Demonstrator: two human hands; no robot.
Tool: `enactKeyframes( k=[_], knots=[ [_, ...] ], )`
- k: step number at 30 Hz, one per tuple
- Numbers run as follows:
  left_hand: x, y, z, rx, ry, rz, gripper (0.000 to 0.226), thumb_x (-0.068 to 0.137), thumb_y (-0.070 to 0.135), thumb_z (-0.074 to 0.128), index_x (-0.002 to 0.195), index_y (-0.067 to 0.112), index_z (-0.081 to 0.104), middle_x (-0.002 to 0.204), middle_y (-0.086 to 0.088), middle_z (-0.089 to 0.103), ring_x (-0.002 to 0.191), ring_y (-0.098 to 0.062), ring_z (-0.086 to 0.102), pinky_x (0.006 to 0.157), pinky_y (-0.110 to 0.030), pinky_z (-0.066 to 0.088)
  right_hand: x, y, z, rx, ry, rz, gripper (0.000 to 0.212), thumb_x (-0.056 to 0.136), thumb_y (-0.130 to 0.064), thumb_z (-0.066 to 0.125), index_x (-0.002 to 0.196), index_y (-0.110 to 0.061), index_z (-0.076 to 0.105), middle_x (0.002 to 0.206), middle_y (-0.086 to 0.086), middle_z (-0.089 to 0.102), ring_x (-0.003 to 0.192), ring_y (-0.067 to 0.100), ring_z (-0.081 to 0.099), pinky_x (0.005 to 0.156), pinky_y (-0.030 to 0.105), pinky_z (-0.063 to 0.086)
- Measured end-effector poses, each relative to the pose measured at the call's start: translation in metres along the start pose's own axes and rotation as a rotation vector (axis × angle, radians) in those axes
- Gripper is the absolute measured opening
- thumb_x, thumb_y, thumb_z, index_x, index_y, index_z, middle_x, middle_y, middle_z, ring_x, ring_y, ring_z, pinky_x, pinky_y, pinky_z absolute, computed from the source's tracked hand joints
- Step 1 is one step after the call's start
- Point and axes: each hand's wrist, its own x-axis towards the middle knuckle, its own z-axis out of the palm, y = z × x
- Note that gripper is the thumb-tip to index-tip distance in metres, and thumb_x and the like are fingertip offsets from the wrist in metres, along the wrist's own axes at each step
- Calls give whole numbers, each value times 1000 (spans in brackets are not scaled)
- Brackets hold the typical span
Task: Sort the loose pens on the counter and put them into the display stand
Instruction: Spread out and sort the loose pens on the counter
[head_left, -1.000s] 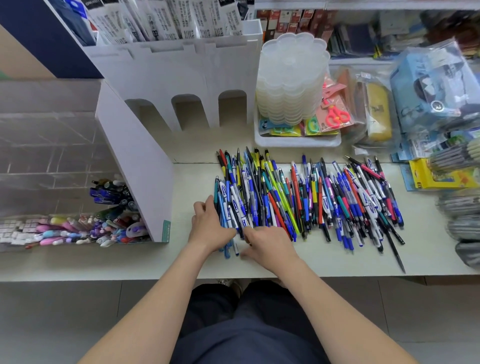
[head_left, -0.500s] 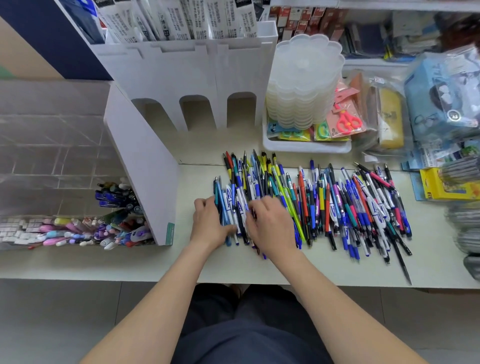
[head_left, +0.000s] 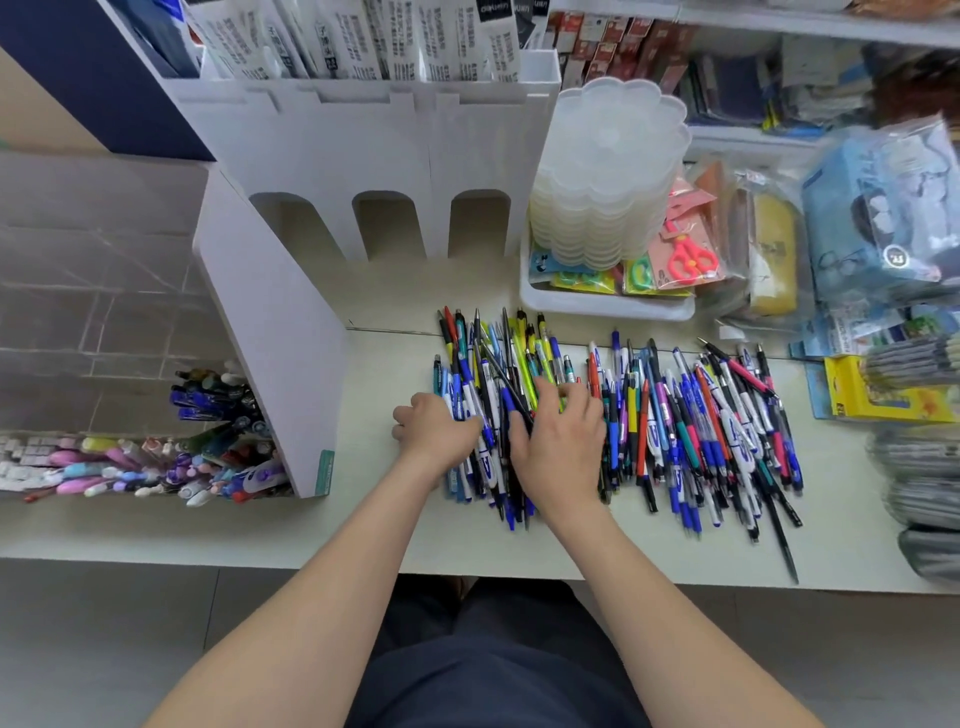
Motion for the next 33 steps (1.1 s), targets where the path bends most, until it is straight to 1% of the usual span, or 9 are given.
enactKeyframes(
  k=[2,8,12,16,17,21,27,30,33],
  knots=[
    [-5,5,5,-58,-4,-22,82,87,42,82,142,-2,39,142,-21,38,120,-40,57,101,-50,55,-10,5,-2,38,-23,71,42,95,-38,66,129,-14,59,116,10,54,99,25,46,80,39,48],
    [-14,17,7,-115,-5,-64,72,82,32,88,129,-1,45,125,-18,61,113,-37,65,92,-46,60,-22,12,-6,130,-114,86,35,91,-24,66,123,-11,63,111,9,52,96,25,47,76,39,47],
    [-20,21,10,-139,-51,-85,64,90,24,77,133,-1,38,131,-21,58,114,-40,66,93,-48,60,-19,11,-13,147,-139,38,33,93,-21,65,124,-11,61,112,9,52,96,24,46,78,38,47],
    [-24,18,15,-68,-30,-1,52,97,18,67,133,-6,38,135,-25,51,121,-41,58,95,-45,55,-19,11,-20,162,-157,-2,34,93,-19,64,126,-11,60,114,9,54,98,24,46,80,37,47],
    [-26,17,14,-49,-22,24,46,99,15,65,130,-6,39,132,-24,51,117,-39,58,89,-42,53,-19,11,-21,166,-163,-9,35,93,-19,64,127,-12,60,115,9,54,98,23,46,80,37,47],
    [-32,2,6,-86,33,84,25,104,9,54,114,4,32,95,-13,55,70,-19,54,53,-31,39,-20,14,-23,186,-172,-33,36,95,-20,63,129,-12,59,117,8,54,100,21,45,85,36,48],
    [-44,-9,-12,-275,136,223,18,103,13,52,116,6,42,87,-6,54,69,-19,51,55,-34,40,-22,7,-30,207,-129,-46,35,96,-21,61,131,-15,59,114,4,53,101,17,41,89,36,47],
    [-52,-6,-21,-359,151,288,11,98,14,57,99,10,46,82,-3,50,67,-17,42,55,-33,34,-19,-4,-45,417,-162,-41,29,102,-20,58,131,-19,61,109,-5,57,99,13,50,92,38,52],
    [-61,4,-27,-377,70,434,7,94,18,62,100,19,59,83,-1,64,69,-19,55,58,-32,47,-10,-21,-75,853,-334,99,37,100,-32,68,136,-29,58,108,-9,64,96,6,63,89,37,59]
  ],
)
